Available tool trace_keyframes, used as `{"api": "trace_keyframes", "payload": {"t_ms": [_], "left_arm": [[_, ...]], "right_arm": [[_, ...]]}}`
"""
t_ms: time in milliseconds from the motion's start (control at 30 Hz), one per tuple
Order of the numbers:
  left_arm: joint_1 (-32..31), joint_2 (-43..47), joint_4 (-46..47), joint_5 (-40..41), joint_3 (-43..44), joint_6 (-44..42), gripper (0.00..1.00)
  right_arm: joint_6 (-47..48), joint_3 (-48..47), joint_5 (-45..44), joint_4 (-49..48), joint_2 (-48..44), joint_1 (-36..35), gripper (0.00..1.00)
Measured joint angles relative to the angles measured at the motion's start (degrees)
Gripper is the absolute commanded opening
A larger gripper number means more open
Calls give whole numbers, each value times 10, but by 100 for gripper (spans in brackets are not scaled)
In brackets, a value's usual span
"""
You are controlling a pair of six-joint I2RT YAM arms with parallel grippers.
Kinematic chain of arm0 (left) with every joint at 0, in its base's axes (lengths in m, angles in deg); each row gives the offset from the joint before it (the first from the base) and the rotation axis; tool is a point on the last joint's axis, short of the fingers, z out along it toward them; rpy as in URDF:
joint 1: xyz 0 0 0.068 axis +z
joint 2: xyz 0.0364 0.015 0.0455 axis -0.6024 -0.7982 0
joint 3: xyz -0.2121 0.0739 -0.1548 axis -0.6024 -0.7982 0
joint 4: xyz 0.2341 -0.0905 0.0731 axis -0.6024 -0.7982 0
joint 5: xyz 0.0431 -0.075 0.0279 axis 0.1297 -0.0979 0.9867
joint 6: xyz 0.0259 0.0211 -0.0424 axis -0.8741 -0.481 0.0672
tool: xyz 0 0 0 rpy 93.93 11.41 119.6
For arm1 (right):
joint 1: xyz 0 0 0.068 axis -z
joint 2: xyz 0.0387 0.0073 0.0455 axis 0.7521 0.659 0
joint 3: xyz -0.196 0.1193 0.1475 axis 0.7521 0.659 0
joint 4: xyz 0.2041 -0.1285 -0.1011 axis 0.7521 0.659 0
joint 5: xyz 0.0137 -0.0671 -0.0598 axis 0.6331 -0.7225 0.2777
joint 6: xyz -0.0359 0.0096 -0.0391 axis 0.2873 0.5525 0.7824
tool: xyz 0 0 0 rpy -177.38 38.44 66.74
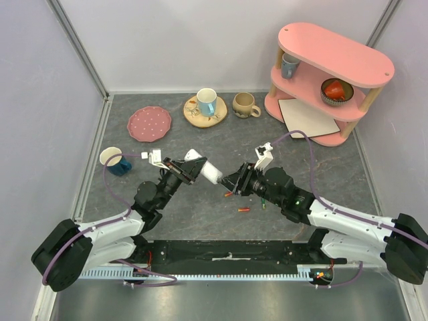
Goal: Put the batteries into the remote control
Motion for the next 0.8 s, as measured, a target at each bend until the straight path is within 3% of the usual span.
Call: {"api": "trace_keyframes", "payload": {"t_ms": [533,633,800], "left_arm": [[-10,12,-25,17,0,-16,2],[-12,13,-31,22,1,-23,2],[-18,21,-47,37,1,-29,2]], "right_arm": [[-26,-9,7,-59,57,0,56],[-31,-9,8,-68,65,0,70],[-39,-9,13,-81,68,0,78]]}}
